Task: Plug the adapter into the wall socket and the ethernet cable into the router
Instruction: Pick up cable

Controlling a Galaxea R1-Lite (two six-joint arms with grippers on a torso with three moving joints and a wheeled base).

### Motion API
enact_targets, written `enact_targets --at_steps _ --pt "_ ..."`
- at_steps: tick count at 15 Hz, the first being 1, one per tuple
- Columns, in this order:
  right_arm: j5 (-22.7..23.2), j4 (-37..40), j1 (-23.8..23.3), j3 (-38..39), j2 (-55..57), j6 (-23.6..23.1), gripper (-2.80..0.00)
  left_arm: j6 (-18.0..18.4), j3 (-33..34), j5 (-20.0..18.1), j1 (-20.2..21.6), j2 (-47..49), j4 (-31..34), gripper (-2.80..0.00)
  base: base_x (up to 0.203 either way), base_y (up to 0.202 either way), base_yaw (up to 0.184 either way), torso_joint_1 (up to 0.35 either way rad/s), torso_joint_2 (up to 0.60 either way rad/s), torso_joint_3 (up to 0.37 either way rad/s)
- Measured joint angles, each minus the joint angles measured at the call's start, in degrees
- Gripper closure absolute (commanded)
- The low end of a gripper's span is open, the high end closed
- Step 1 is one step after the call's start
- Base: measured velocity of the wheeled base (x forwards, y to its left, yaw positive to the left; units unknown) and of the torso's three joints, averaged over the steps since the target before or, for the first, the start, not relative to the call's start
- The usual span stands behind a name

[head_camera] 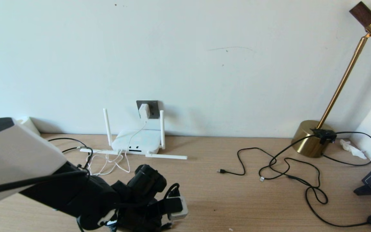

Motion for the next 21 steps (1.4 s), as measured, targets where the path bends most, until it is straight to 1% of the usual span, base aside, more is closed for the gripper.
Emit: enact_targets --at_steps 17,19,21 --pt "0.0 0.0 0.0 0.0 0.0 0.0 0.00 0.5 5.0 0.3 0.6 -1.0 -0.8 0.00 0.000 0.000 0.000 0.000 0.00 0.000" --pt "0.0 0.0 0.0 0.0 0.0 0.0 0.00 0.2 5.8 0.3 0.6 -1.3 -1.9 0.00 0.000 0.000 0.000 0.000 0.00 0.000" --pt "0.0 0.0 0.0 0.0 0.0 0.0 0.00 0.1 6.6 0.1 1.5 -2.9 -5.1 0.00 0.000 0.000 0.000 0.000 0.00 0.000"
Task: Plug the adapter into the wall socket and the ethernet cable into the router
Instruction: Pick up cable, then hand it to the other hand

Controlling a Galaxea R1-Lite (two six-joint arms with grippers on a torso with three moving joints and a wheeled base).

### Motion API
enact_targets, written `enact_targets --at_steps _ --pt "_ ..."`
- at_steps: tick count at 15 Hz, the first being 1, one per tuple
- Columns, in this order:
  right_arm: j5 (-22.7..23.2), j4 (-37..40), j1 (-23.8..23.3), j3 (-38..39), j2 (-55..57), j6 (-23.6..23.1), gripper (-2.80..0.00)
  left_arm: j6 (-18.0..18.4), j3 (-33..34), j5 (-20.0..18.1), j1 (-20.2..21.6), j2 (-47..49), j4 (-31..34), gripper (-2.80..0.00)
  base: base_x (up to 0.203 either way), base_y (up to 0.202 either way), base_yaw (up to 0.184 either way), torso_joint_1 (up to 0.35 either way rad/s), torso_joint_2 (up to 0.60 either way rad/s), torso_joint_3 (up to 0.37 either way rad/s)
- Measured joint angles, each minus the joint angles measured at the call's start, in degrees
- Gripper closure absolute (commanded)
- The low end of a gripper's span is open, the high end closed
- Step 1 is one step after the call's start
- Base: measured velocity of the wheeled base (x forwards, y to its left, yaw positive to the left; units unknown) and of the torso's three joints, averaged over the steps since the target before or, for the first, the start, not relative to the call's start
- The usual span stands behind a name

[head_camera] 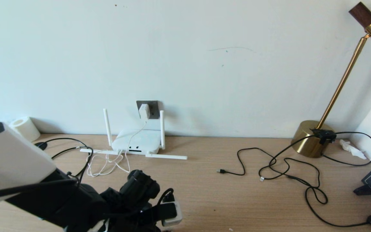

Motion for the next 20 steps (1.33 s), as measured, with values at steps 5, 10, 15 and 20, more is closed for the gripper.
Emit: enact_targets --at_steps 5,10,15,20 --pt "0.0 0.0 0.0 0.0 0.0 0.0 0.00 2.0 -8.9 -2.8 4.9 -10.7 6.1 0.00 0.000 0.000 0.000 0.000 0.00 0.000" --pt "0.0 0.0 0.0 0.0 0.0 0.0 0.00 6.5 -25.8 -2.7 4.8 -15.6 19.3 0.00 0.000 0.000 0.000 0.000 0.00 0.000" --pt "0.0 0.1 0.0 0.0 0.0 -0.8 0.00 7.7 -35.5 0.9 -0.2 -15.7 25.4 0.00 0.000 0.000 0.000 0.000 0.00 0.000" --pt "1.0 0.8 0.0 -2.4 0.1 -0.8 0.00 8.3 -44.9 4.5 -8.8 -12.1 28.5 0.00 0.000 0.000 0.000 0.000 0.00 0.000"
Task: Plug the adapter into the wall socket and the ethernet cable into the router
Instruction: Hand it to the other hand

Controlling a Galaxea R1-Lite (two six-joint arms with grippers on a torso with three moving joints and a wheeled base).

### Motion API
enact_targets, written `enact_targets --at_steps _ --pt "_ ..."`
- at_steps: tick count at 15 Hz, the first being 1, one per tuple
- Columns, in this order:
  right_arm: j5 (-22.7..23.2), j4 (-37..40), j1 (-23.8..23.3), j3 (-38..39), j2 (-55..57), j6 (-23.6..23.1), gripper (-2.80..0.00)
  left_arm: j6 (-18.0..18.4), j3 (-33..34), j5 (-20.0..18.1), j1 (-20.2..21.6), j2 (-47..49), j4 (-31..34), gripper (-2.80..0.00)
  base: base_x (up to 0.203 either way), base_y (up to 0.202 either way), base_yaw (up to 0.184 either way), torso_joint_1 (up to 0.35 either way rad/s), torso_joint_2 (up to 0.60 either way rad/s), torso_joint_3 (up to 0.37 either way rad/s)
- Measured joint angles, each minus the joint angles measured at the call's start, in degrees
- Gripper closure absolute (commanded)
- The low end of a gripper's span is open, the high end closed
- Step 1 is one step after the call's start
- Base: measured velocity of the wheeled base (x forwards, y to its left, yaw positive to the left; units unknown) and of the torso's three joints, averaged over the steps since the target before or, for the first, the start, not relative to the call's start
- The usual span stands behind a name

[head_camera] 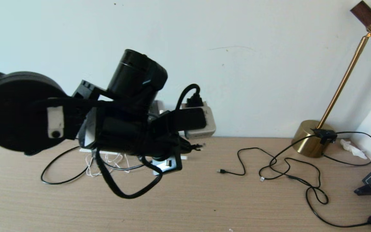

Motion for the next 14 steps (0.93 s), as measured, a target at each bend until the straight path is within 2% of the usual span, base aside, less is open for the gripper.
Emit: enact_targets --at_steps 2,3,5,7,8,9,11,14 --pt "2.7 4.0 0.0 -6.3 2.5 3.3 0.00 0.6 -0.9 1.0 -2.1 0.9 -2.0 0.00 0.000 0.000 0.000 0.000 0.00 0.000" --pt "5.6 7.0 0.0 -10.1 5.3 5.6 0.00 1.4 -0.9 1.7 -2.9 1.2 -3.4 0.00 0.000 0.000 0.000 0.000 0.00 0.000" --pt "15.9 11.4 0.0 -16.6 12.9 11.6 0.00 2.1 -0.5 2.6 -4.2 1.2 -4.9 0.00 0.000 0.000 0.000 0.000 0.00 0.000" --pt "28.0 11.0 0.0 -21.4 22.5 17.1 0.00 2.8 -0.3 2.8 -5.3 0.4 -6.0 0.00 0.000 0.000 0.000 0.000 0.00 0.000" --pt "33.2 9.2 0.0 -23.0 27.7 19.0 -2.80 3.2 -0.1 2.8 -6.4 -0.1 -6.2 0.00 0.000 0.000 0.000 0.000 0.00 0.000" --pt "37.3 6.6 0.0 -24.4 32.9 20.6 -2.80 3.4 0.2 2.8 -7.7 -0.5 -6.4 0.00 0.000 0.000 0.000 0.000 0.00 0.000" --pt "42.2 1.8 0.1 -27.5 41.7 23.3 -2.80 3.5 1.5 2.8 -9.9 -1.3 -8.5 0.00 0.000 0.000 0.000 0.000 0.00 0.000" --pt "45.9 -1.2 3.5 -30.3 50.3 24.7 -2.80 3.6 2.1 3.0 -12.9 -1.0 -12.6 0.00 0.000 0.000 0.000 0.000 0.00 0.000"
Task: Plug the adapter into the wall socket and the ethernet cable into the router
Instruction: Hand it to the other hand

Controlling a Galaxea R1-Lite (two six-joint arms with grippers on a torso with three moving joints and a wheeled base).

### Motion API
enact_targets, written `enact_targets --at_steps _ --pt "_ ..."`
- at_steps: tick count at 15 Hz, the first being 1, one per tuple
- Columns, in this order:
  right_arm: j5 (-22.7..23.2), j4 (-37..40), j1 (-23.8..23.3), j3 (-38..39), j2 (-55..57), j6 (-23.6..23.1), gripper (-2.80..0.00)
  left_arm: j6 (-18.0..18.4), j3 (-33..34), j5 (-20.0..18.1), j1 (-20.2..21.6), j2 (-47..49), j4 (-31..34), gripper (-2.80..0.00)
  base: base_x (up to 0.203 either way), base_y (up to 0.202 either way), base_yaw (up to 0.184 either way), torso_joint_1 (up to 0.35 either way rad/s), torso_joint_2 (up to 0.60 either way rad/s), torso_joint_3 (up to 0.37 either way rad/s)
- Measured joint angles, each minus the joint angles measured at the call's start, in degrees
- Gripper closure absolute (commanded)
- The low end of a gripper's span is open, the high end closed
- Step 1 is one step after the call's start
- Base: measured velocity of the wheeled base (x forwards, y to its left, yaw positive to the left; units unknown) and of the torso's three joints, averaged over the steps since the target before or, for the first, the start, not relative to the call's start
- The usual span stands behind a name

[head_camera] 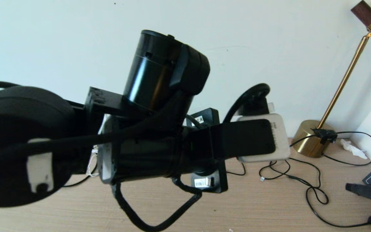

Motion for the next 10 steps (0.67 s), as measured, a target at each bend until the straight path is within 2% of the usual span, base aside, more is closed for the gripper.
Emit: enact_targets --at_steps 3,7,10 --pt "0.3 -4.2 5.8 -0.8 4.8 0.5 -2.80 -0.1 -0.3 0.0 -2.3 1.1 -1.9 0.00 0.000 0.000 0.000 0.000 0.00 0.000" --pt "0.2 -19.1 8.4 0.3 11.1 4.9 -2.80 -0.2 -2.2 0.0 -4.4 3.2 -2.4 0.00 0.000 0.000 0.000 0.000 0.00 0.000" --pt "0.0 -23.9 11.1 0.1 15.2 5.4 -2.80 -0.2 -3.8 0.0 -4.8 4.8 -2.5 0.00 0.000 0.000 0.000 0.000 0.00 0.000"
